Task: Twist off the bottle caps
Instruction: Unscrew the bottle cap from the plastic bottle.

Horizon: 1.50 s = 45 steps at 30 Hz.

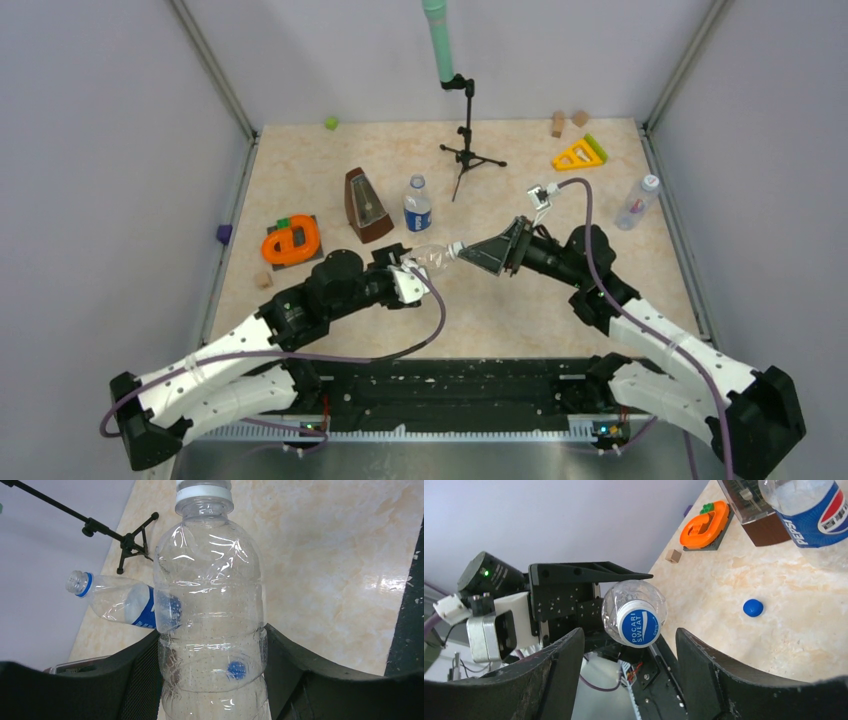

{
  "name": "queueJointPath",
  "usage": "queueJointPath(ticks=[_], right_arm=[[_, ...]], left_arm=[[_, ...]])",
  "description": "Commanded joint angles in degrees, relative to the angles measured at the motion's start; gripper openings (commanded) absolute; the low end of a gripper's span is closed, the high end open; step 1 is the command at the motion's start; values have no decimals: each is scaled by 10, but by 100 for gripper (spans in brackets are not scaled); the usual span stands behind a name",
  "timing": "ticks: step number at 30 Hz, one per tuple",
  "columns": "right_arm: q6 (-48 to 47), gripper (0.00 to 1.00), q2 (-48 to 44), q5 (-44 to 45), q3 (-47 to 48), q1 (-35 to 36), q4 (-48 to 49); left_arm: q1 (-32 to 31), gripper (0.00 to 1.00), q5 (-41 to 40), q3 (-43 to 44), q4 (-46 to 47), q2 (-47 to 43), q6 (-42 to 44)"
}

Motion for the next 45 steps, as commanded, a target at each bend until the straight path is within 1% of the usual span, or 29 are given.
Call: queueJointPath(ticks=[1,3,5,8,14,18,20,25,29,32,36,40,42,45], right_arm=[[62,64,26,21,10,3,56],[86,61,36,17,-2,4,96],[99,59,48,11,-4,3,112],[102,54,66,2,2,3,115],[105,54,92,-4,13,4,106],[110,46,98,-8,11,3,117],[109,37,99,-9,11,3,119],[103,23,100,-11,5,3,122],[96,18,97,-16,-2,3,134],[78,17,94,-36,-3,3,149],[27,16,86,-95,2,4,160],[-48,16,65,-131,17,4,97],[-87,16,54,-145,21,4,76],[-136,15,42,-177,31,4,48]], left_arm=[[-3,0,-28,-14,39,-10,23],[-4,0,-45,-16,39,-13,23],[-4,0,-45,-19,36,-16,22],[-5,0,-44,-22,37,-19,23],[-6,0,-42,-25,42,-22,23],[-6,0,-43,-23,41,-20,24],[-6,0,-42,-23,42,-19,24],[-6,0,-28,-23,40,-19,25],[-6,0,-7,-23,40,-23,16],[-6,0,5,-24,45,-29,-5],[-5,0,59,-19,46,-33,-32],[-1,0,107,-1,38,-25,-68],[10,0,138,17,25,-11,-92],[50,0,248,51,-10,17,-121]])
